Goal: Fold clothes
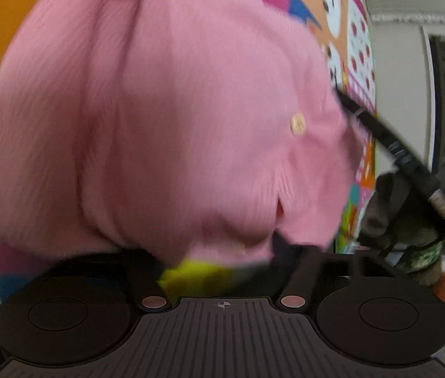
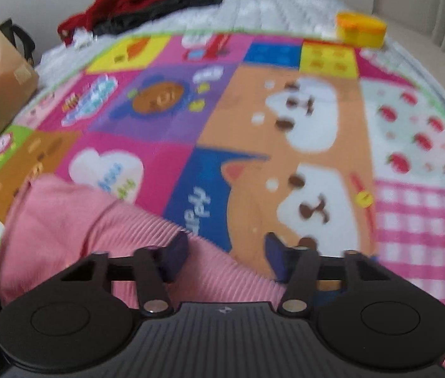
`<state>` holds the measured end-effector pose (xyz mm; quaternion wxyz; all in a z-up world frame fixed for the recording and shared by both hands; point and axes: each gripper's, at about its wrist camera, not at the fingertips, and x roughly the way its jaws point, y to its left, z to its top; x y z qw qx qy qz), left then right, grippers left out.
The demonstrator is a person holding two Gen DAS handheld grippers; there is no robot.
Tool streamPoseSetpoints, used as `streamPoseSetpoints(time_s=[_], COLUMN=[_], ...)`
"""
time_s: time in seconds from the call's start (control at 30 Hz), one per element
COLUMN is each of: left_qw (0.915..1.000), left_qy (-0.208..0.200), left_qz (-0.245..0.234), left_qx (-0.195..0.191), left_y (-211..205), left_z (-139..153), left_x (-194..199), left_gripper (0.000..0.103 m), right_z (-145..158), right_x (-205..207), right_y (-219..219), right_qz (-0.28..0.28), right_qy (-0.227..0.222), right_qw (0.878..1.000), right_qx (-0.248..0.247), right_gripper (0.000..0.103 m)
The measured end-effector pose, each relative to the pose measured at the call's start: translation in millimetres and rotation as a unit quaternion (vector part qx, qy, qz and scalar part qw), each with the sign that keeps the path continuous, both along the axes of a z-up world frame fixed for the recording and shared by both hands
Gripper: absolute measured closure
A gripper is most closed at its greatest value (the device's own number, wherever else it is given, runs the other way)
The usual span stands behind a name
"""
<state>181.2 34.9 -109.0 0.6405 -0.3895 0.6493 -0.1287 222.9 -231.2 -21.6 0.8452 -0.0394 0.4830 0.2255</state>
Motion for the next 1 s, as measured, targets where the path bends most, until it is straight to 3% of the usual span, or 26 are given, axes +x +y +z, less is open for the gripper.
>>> streamPoseSetpoints(time_s=[0.07, 0.17, 0.23, 0.37, 0.43, 0.47, 0.53, 0.57, 0.63, 0.73, 0.77, 0.83, 0.87, 0.9, 0.93, 1.0], left_qw=[0.9996, 0.995, 0.9863, 0.9547, 0.9326, 0.9267, 0.9243, 0.9291, 0.9336, 0.9272, 0.9246, 0.928, 0.931, 0.9329, 0.9303, 0.9213], left_qy=[-0.018, -0.068, -0.118, -0.22, -0.263, -0.271, -0.271, -0.262, -0.245, -0.246, -0.249, -0.244, -0.242, -0.242, -0.248, -0.262], left_qz=[0.005, -0.009, -0.021, -0.04, -0.047, -0.048, -0.038, -0.033, -0.034, -0.037, -0.033, 0.003, 0.016, 0.027, 0.028, 0.005], left_qx=[0.021, 0.073, 0.114, 0.197, 0.243, 0.256, 0.266, 0.259, 0.26, 0.28, 0.286, 0.282, 0.273, 0.265, 0.269, 0.287], left_y=[5, 12, 10, 3, 1, 3, 10, 16, 26, 36, 38, 42, 43, 45, 44, 39], left_z=[3, 17, 29, 51, 54, 55, 53, 52, 52, 58, 59, 57, 54, 50, 47, 48], left_x=[16, 55, 85, 143, 162, 166, 167, 163, 148, 119, 109, 91, 84, 78, 73, 70], left_gripper=[0.071, 0.071, 0.071, 0.065, 0.062, 0.06, 0.056, 0.056, 0.046, 0.044, 0.036, 0.026, 0.025, 0.025, 0.025, 0.025], right_z=[-8, -12, -12, -10, -7, -6, -1, 2, 8, 23, 28, 37, 40, 40, 37, 23], right_x=[-2, -4, -5, -19, -31, -39, -52, -56, -58, -45, -41, -32, -29, -26, -22, -16], right_y=[-6, -19, -23, -11, 9, 21, 41, 45, 48, 35, 30, 23, 22, 22, 24, 30], right_qz=[0.004, -0.008, -0.014, 0.014, 0.065, 0.093, 0.145, 0.158, 0.163, 0.117, 0.097, 0.052, 0.031, 0.008, -0.013, -0.052], right_qy=[0.003, 0.007, 0.004, 0.021, 0.038, 0.041, 0.032, 0.024, 0.012, -0.003, -0.009, -0.023, -0.031, -0.04, -0.043, -0.041], right_qw=[1.0, 1.0, 1.0, 0.999, 0.996, 0.994, 0.989, 0.987, 0.986, 0.993, 0.995, 0.997, 0.997, 0.997, 0.996, 0.995], right_qx=[0.002, 0.021, 0.022, 0.036, 0.045, 0.042, 0.013, -0.001, -0.015, 0.006, 0.018, 0.046, 0.058, 0.067, 0.073, 0.079], right_gripper=[0.059, 0.061, 0.061, 0.061, 0.061, 0.061, 0.061, 0.061, 0.049, 0.042, 0.041, 0.038, 0.035, 0.025, 0.016, 0.013])
